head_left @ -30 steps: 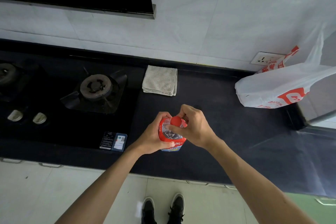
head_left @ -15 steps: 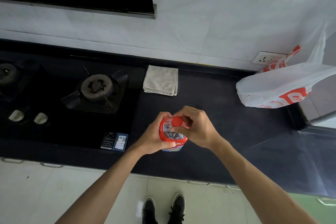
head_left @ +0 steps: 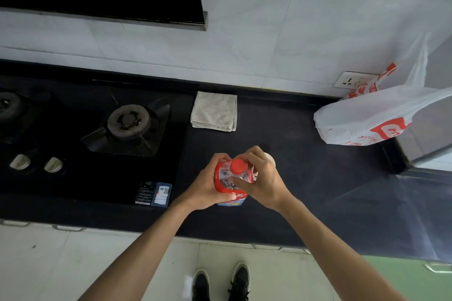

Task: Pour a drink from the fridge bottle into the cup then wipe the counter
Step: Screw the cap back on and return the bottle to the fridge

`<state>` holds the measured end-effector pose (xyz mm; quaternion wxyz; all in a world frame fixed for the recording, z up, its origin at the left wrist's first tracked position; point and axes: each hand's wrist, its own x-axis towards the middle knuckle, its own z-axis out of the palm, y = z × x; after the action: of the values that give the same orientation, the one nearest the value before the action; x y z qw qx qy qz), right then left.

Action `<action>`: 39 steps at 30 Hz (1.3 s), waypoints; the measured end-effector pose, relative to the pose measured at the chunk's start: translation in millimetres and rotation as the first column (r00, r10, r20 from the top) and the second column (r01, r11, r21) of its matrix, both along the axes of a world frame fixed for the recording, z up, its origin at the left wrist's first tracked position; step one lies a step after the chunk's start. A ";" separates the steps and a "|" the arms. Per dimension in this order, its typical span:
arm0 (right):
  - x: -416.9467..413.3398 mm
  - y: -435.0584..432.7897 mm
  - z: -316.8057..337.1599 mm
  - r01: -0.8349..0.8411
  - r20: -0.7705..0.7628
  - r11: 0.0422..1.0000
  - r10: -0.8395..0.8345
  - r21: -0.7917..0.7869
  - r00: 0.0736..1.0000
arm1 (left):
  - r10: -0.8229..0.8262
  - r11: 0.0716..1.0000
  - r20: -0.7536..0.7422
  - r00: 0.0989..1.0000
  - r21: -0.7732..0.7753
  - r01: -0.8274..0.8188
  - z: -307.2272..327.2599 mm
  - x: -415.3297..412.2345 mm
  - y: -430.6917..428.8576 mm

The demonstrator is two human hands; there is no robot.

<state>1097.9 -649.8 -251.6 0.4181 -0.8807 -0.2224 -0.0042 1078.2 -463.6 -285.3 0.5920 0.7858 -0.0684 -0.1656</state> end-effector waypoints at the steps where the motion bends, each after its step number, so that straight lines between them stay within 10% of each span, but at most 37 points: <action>1: -0.6 0.0 -1.2 0.025 -0.024 1.000 -0.025 0.009 0.999 | -0.001 1.000 -0.001 1.000 -0.006 0.001 -0.7 -0.1 0.1; 9: -13.1 10.4 -9.8 0.150 -0.357 0.931 -0.023 0.332 0.934 | 0.001 1.000 0.016 1.000 -0.030 0.000 -4.3 -0.9 1.4; 27: -9.4 1.6 -8.4 -0.079 -0.259 0.993 0.055 -0.086 0.964 | -0.027 0.999 -0.002 1.000 0.047 0.027 -22.7 -10.4 18.8; 39: -5.4 28.5 59.3 0.044 -0.211 0.992 -0.018 0.120 0.977 | 0.192 0.905 -0.581 0.791 -0.208 -0.372 25.8 -2.7 61.6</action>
<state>1092.4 -621.3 -192.2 0.4929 -0.8521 -0.1625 0.0683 1075.5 -401.9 -259.5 0.7208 0.6028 0.1981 -0.2790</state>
